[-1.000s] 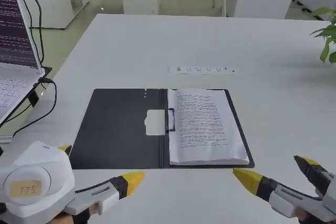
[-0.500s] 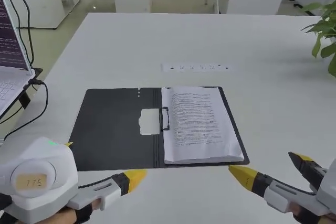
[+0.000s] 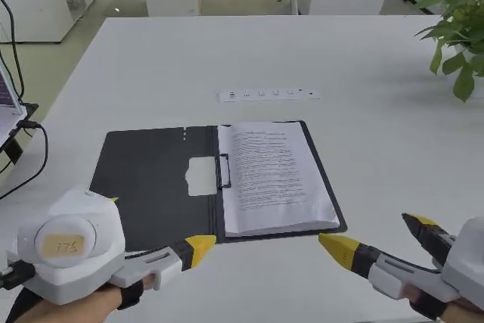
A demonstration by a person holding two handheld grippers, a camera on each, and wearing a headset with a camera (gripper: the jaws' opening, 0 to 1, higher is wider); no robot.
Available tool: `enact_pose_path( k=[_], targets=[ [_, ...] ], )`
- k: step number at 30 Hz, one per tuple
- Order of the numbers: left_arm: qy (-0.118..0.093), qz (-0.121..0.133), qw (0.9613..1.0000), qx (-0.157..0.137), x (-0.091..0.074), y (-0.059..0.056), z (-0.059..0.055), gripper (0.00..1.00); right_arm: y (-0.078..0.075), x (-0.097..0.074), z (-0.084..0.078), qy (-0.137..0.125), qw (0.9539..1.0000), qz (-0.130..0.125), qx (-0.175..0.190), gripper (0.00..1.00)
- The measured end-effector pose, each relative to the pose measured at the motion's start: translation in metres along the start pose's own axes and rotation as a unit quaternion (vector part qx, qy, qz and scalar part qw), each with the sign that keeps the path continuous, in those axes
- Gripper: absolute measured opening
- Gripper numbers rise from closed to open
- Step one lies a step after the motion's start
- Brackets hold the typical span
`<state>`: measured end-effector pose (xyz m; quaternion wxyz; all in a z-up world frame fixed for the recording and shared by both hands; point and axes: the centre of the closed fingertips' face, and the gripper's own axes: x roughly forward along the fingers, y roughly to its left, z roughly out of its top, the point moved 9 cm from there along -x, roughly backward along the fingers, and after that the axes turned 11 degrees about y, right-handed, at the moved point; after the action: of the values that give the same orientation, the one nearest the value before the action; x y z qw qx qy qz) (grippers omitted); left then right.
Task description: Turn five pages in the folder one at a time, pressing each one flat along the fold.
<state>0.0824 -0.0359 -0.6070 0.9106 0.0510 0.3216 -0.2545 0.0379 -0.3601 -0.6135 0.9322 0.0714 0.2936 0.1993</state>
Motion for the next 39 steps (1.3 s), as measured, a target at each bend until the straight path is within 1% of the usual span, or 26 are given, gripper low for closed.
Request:
enact_pose_path(
  k=[3, 5, 7, 8, 10, 13, 17, 18, 21, 22, 27, 30, 33, 35, 37, 39],
  targets=[
    [0.004, -0.006, 0.9998, 0.016, 0.009, -0.003, 0.006, 0.93, 0.000, 0.001, 0.000, -0.001, 1.0000, 0.000, 0.002, 0.98],
    [0.003, -0.017, 0.9996, 0.022, 0.020, -0.007, 0.012, 0.91, 0.000, 0.002, -0.001, 0.000, 1.0000, 0.000, 0.003, 0.98],
    [0.006, -0.026, 0.9992, 0.031, 0.031, -0.011, 0.016, 0.90, 0.000, 0.003, -0.002, 0.000, 1.0000, 0.000, 0.004, 0.98],
    [0.007, -0.028, 0.9990, 0.033, 0.034, -0.012, 0.017, 0.90, 0.000, 0.003, -0.002, 0.000, 1.0000, -0.001, 0.005, 0.98],
    [0.012, -0.040, 0.9983, 0.042, 0.049, -0.018, 0.021, 0.89, 0.000, 0.004, -0.002, -0.001, 1.0000, -0.002, 0.008, 0.98],
    [0.017, -0.049, 0.9973, 0.052, 0.064, -0.025, 0.024, 0.87, -0.001, 0.005, -0.004, -0.001, 0.9999, -0.005, 0.012, 0.97],
    [0.026, -0.065, 0.9951, 0.070, 0.089, -0.036, 0.029, 0.84, -0.003, 0.006, -0.005, 0.001, 0.9999, -0.009, 0.013, 0.97],
    [0.031, -0.071, 0.9943, 0.074, 0.097, -0.040, 0.030, 0.83, -0.003, 0.007, -0.005, 0.001, 0.9998, -0.010, 0.014, 0.96],
    [0.037, -0.079, 0.9930, 0.079, 0.113, -0.048, 0.033, 0.81, -0.005, 0.008, -0.005, 0.001, 0.9997, -0.014, 0.018, 0.96],
    [0.035, -0.083, 0.9927, 0.080, 0.120, -0.052, 0.034, 0.80, -0.005, 0.008, -0.005, 0.000, 0.9997, -0.015, 0.019, 0.96],
    [0.045, -0.094, 0.9904, 0.090, 0.147, -0.067, 0.036, 0.77, -0.007, 0.010, -0.005, 0.000, 0.9996, -0.020, 0.022, 0.95],
    [0.042, -0.097, 0.9899, 0.094, 0.160, -0.075, 0.038, 0.74, -0.007, 0.011, -0.004, 0.000, 0.9995, -0.022, 0.023, 0.95],
    [0.042, -0.101, 0.9899, 0.091, 0.171, -0.081, 0.039, 0.71, -0.009, 0.013, -0.004, 0.000, 0.9994, -0.024, 0.026, 0.94],
    [0.045, -0.100, 0.9895, 0.094, 0.182, -0.087, 0.037, 0.70, -0.011, 0.016, -0.005, 0.000, 0.9993, -0.026, 0.028, 0.94],
    [0.047, -0.097, 0.9896, 0.095, 0.188, -0.090, 0.036, 0.69, -0.012, 0.017, -0.005, 0.001, 0.9992, -0.027, 0.030, 0.93],
    [0.051, -0.091, 0.9887, 0.107, 0.197, -0.093, 0.033, 0.64, -0.013, 0.018, -0.005, 0.001, 0.9990, -0.028, 0.034, 0.93]
  ],
)
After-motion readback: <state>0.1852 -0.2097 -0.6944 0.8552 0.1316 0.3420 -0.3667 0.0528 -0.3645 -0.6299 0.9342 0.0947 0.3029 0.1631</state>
